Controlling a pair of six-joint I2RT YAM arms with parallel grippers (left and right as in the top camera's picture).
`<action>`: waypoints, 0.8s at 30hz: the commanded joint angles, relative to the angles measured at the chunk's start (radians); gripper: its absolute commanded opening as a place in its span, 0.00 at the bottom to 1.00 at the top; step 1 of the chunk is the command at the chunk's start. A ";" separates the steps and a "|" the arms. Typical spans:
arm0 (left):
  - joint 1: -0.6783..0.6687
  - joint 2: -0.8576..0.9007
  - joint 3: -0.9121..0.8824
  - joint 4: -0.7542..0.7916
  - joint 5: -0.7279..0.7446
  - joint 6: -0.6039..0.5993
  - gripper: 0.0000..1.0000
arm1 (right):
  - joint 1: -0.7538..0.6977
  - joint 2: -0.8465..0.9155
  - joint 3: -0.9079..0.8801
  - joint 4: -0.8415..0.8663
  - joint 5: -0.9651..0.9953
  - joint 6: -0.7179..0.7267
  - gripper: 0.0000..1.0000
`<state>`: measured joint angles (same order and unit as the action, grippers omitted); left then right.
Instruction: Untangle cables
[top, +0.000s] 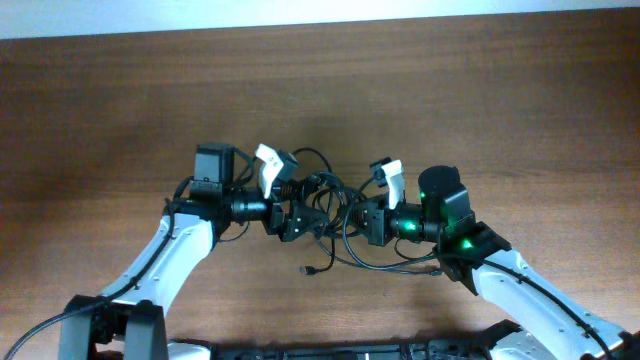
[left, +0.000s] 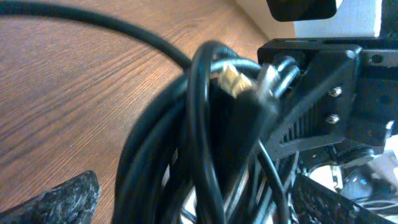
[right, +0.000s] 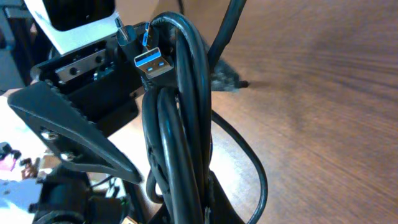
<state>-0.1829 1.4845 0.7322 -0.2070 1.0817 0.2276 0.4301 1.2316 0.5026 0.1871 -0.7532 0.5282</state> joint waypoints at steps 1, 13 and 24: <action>-0.017 -0.016 0.006 0.022 -0.060 0.032 0.87 | 0.001 0.002 -0.006 0.011 -0.090 0.005 0.04; 0.013 -0.016 0.006 0.031 -0.075 0.032 0.29 | 0.001 0.002 -0.006 0.011 -0.111 0.005 0.04; -0.020 -0.016 0.005 0.024 -0.103 0.032 0.00 | 0.001 0.002 -0.006 0.011 -0.107 0.005 0.11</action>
<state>-0.1921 1.4845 0.7322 -0.1795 0.9993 0.2470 0.4301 1.2335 0.5026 0.1867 -0.8192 0.5404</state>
